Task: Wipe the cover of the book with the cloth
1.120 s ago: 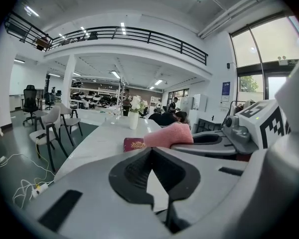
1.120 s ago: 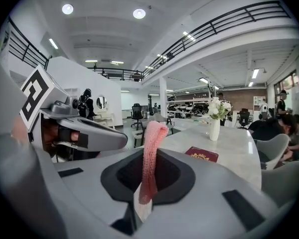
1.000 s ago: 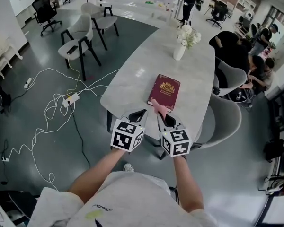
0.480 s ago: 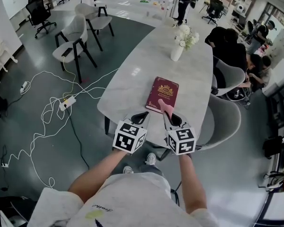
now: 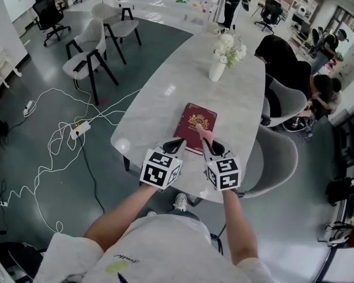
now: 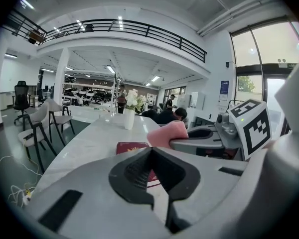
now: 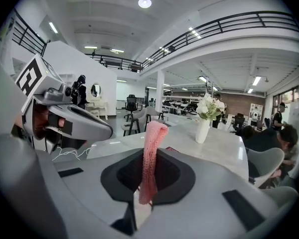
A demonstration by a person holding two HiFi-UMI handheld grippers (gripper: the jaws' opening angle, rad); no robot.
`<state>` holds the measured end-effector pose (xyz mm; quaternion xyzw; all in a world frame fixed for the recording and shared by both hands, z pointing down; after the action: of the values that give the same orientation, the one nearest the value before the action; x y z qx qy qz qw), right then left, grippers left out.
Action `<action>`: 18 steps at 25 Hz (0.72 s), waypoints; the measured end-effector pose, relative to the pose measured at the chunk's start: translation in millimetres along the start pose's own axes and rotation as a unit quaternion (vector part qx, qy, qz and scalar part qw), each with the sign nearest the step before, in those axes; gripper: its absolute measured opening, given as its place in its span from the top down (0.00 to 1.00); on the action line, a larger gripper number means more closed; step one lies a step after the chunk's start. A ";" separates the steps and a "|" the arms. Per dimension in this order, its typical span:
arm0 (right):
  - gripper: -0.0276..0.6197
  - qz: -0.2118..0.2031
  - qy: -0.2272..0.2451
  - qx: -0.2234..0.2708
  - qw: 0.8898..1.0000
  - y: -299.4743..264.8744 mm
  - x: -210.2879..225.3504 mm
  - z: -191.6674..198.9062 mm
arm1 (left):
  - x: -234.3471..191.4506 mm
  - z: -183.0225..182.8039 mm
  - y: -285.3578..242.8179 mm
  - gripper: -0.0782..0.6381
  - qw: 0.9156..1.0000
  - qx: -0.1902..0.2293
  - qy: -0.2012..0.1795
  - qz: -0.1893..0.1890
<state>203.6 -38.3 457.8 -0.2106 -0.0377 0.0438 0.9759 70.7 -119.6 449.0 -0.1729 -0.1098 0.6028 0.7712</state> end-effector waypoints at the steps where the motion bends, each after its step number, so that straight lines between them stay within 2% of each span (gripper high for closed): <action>1: 0.93 -0.001 0.003 -0.002 1.000 -3.6 7.2 -0.7 | -0.1 -2.2 -7.1 0.88 1.000 0.000 0.002 -0.001; 18: 0.93 -0.024 0.052 -0.040 0.998 -83.5 96.7 1.1 | -17.3 -9.9 -82.0 0.88 0.999 -0.017 0.012 -0.037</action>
<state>305.3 -103.8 498.7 -0.2509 0.0065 0.0073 0.9680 143.2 -155.2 473.3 -0.1888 -0.1168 0.5694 0.7915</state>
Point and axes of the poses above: the fingertips, and each gripper's own axes: y backward along the fingers, x to its right, z out of its underside, the point moved 8 cm from there along y, backward along the fingers, and after that the axes turned 9 degrees about -y, right-handed, at the moved point
